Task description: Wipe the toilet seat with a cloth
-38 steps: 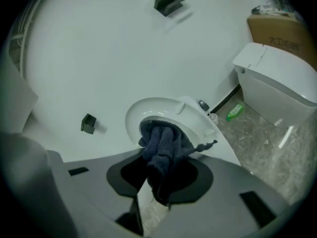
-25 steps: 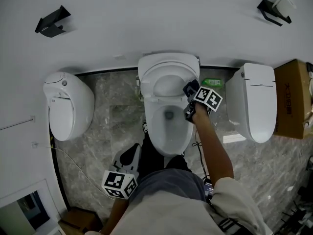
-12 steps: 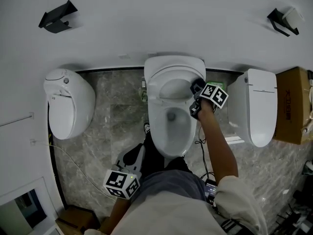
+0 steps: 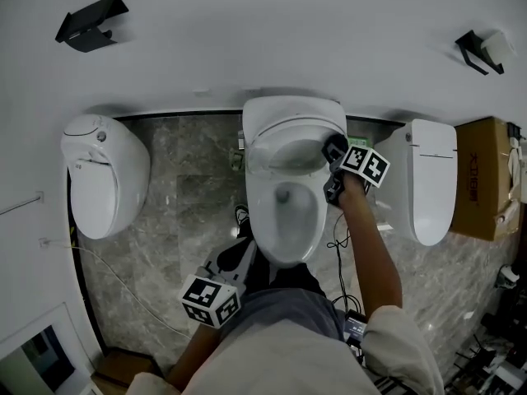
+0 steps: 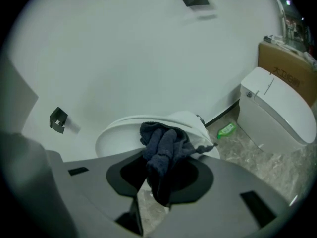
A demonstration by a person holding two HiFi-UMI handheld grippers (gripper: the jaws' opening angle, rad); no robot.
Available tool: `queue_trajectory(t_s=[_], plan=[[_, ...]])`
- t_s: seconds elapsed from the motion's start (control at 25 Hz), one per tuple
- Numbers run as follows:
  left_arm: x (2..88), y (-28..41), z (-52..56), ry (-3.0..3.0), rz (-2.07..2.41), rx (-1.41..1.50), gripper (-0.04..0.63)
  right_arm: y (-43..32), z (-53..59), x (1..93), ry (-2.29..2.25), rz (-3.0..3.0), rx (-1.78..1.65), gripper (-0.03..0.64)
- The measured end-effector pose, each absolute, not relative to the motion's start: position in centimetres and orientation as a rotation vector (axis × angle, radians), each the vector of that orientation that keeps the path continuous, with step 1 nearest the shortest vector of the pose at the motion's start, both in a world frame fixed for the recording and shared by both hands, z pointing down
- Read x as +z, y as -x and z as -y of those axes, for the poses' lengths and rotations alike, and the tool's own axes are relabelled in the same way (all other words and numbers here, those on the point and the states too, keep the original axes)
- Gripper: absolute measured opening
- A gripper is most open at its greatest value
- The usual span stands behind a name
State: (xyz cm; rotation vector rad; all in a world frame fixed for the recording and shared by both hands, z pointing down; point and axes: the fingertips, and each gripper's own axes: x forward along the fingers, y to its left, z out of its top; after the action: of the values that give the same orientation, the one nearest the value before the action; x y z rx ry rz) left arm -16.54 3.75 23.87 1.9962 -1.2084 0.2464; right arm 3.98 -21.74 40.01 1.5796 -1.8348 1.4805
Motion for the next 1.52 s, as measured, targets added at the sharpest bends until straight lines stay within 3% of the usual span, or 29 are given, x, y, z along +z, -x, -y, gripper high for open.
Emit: queue_trajectory(t_s=[0.36, 0.96, 1.52], plan=[[23.6, 17.3, -3.7, -1.992, 1.254, 0.249, 0.008, 0.1, 22.3, 36.6, -1.449, 1.98, 1.345, 0.097], [23.8, 15.6, -5.0, -1.947, 1.286, 0.221, 0.008, 4.6, 21.8, 35.8, -1.263, 2.106, 1.414, 0.097], [24.4, 18.4, -5.1, -1.89, 1.334, 0.242, 0.008, 11.0, 19.8, 39.6, -1.127, 2.118, 1.499, 0.098]])
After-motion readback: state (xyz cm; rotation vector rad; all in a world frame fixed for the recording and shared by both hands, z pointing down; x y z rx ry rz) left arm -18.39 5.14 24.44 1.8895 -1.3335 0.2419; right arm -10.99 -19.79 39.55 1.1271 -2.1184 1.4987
